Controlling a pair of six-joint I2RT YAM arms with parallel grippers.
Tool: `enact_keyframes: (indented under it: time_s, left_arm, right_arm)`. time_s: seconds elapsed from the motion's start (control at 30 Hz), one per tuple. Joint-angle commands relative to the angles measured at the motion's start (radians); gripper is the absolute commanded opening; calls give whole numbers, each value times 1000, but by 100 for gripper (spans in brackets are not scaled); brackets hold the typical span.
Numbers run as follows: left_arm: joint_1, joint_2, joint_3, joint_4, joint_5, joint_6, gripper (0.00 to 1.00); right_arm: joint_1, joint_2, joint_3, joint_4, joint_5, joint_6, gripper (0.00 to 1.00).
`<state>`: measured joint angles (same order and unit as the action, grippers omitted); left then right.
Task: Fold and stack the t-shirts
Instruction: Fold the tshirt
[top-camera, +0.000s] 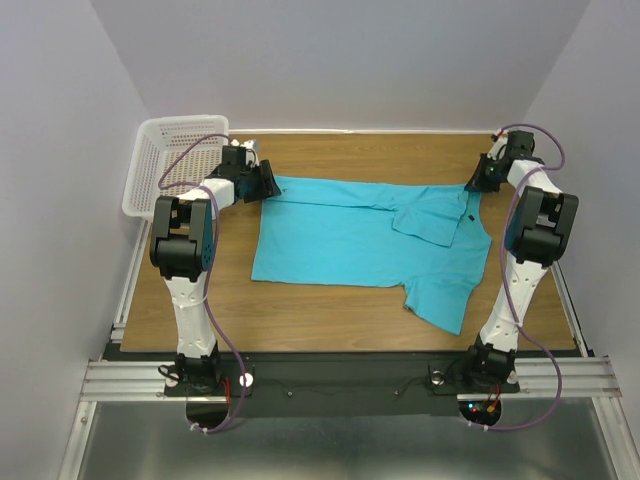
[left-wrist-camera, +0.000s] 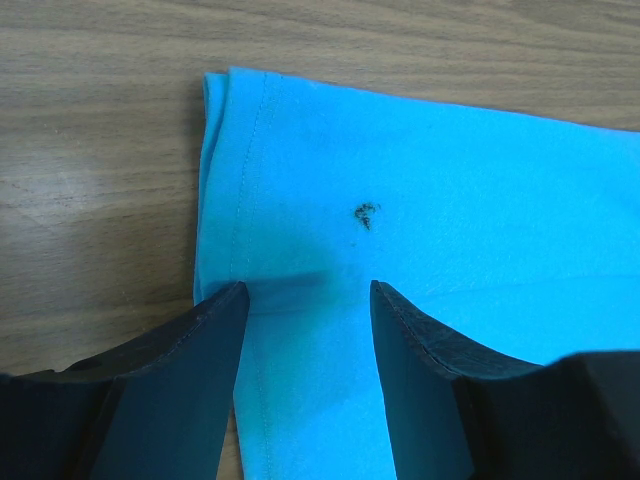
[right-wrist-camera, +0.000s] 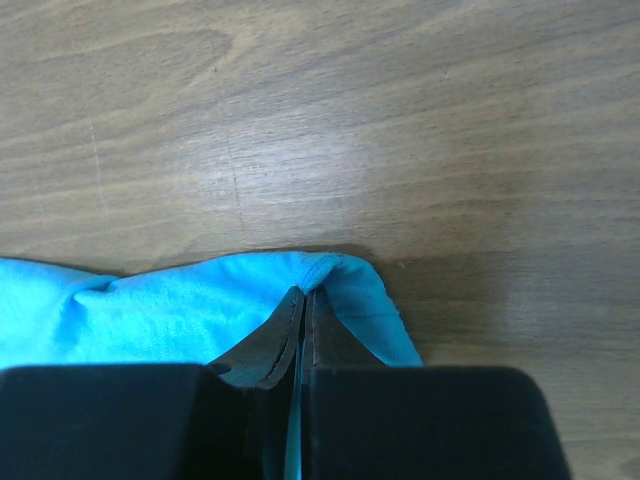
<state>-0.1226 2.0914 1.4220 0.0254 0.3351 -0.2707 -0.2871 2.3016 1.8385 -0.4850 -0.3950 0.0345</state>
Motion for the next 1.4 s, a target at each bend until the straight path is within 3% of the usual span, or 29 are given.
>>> enact_keyframes:
  time_s: [0.0,0.33,0.37,0.43,0.53,0.73,0.8,1.03,1.13,1.23,1.37]
  left_arm:
    - [5,18,12,-41,-22,16,63]
    - [5,21,26,-50,-30,16,64]
    - [5,22,26,-48,-28,16,64]
    - [6,21,31,-48,-21,18,64]
    - [5,12,37,-44,-2,18,64]
    - [-14,-39,86,-38,1,30,66]
    - [-28,-62,103,-44,-16,41,71]
    - [-92,-232,130,-74,-128,90,74]
    - [-106,-376,65,-67,-218,102,75]
    - [-111,-571,-120,-45,-280,76,79]
    - [-89,-844,-375,-41,-303,-8,98]
  right_arm:
    - [-4,-14,65,34,34,4,1]
    - [-4,2,111,51,88,10,1]
    - [-4,8,114,49,81,7,3]
    - [-4,12,108,49,68,-4,20]
    - [-4,-10,87,48,79,-27,36]
    - [-9,-122,36,49,168,-111,43]
    - [-11,-155,16,49,173,-136,46]
    - [-11,-407,-182,22,44,-356,68]
    - [-11,-536,-278,-91,-100,-534,70]
    - [-11,-675,-413,-246,-231,-776,71]
    - [-11,-853,-583,-459,-257,-1094,71]
